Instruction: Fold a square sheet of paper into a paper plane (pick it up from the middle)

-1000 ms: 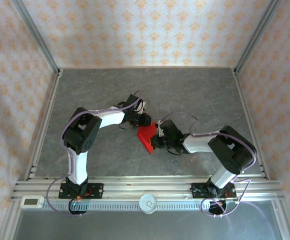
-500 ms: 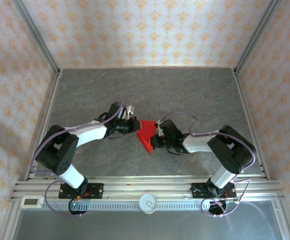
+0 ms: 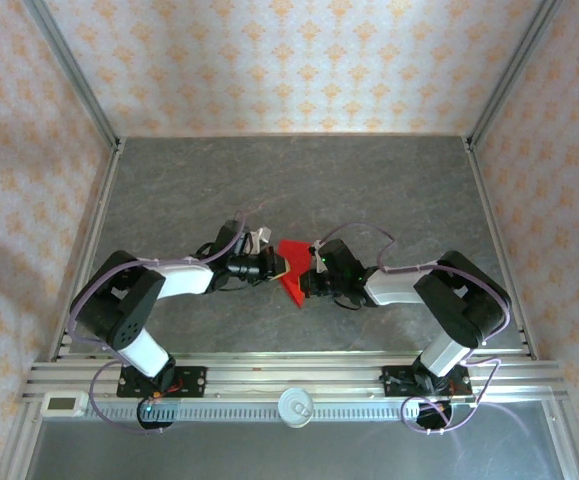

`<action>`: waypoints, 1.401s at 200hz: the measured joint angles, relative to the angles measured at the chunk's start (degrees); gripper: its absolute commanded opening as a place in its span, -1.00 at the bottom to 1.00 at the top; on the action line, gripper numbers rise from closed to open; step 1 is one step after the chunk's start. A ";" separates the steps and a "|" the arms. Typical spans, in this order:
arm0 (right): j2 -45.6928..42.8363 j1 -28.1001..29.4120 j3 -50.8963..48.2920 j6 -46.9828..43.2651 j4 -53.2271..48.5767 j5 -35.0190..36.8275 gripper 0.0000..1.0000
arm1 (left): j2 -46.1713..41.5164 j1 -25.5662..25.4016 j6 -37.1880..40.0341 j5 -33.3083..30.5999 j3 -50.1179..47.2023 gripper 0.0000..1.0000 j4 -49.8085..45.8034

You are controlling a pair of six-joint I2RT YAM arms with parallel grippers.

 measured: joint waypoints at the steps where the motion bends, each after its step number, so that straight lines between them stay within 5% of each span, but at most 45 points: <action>1: 0.00 0.00 0.00 0.00 0.00 0.00 -0.99 | 0.09 -0.02 -0.09 0.07 0.02 -1.00 0.04; 238: 0.00 0.00 -0.17 0.11 0.26 0.04 -0.98 | 4.57 -0.35 7.30 -3.78 5.53 -0.99 -9.27; 280: -0.04 0.00 -0.09 0.66 0.22 -0.15 -0.74 | 7.26 -0.35 9.73 -4.83 5.07 -1.00 -10.29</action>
